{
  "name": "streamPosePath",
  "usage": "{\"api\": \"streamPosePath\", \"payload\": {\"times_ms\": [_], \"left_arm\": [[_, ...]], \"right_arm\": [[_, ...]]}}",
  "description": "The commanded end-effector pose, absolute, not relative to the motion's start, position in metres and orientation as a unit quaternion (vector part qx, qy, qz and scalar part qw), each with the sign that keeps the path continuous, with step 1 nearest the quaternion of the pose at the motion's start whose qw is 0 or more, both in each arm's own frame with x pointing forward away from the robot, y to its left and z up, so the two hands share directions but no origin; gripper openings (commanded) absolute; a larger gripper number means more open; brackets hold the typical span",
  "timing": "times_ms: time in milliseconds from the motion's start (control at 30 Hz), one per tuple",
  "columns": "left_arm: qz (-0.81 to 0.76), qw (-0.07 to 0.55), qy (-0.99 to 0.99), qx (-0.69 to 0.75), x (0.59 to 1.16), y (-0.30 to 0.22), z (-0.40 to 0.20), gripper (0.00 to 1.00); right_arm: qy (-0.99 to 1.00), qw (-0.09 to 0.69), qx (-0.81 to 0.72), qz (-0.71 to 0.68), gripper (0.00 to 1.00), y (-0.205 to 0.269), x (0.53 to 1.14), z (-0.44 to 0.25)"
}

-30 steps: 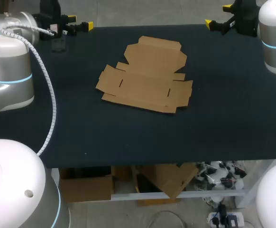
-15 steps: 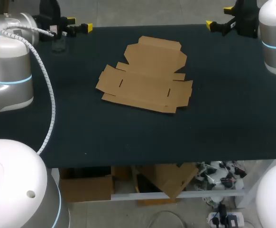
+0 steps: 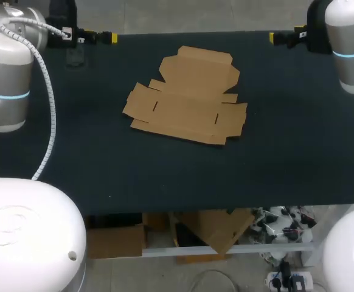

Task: Assemble the packaging by folding the flat box into shape, placing the metal phone stand inside, and closing the box properly

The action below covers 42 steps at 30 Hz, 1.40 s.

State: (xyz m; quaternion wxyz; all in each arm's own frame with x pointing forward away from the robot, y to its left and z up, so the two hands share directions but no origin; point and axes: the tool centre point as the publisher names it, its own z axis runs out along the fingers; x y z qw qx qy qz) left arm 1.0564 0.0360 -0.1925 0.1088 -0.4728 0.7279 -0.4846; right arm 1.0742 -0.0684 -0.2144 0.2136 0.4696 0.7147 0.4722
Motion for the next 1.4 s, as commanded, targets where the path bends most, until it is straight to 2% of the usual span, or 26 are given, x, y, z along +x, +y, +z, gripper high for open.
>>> {"api": "streamPosePath", "payload": {"times_ms": [33, 333, 767, 1400], "left_arm": [[-0.403, 0.060, 0.768, -0.494, 1.048, 0.036, -0.192, 1.00], [-0.341, -0.007, 0.789, -0.511, 1.031, 0.036, -0.211, 1.00], [-0.288, -0.045, 0.806, -0.516, 1.016, 0.041, -0.227, 1.00], [-0.288, -0.045, 0.806, -0.516, 1.016, 0.041, -0.227, 1.00]], "right_arm": [[0.737, 0.170, 0.500, 0.421, 1.00, -0.065, 1.066, -0.212], [0.728, 0.104, 0.553, 0.390, 1.00, -0.067, 1.043, -0.231], [0.723, 0.013, 0.584, 0.369, 1.00, -0.077, 1.012, -0.250], [0.727, 0.011, 0.585, 0.359, 1.00, -0.077, 1.008, -0.249]]}}
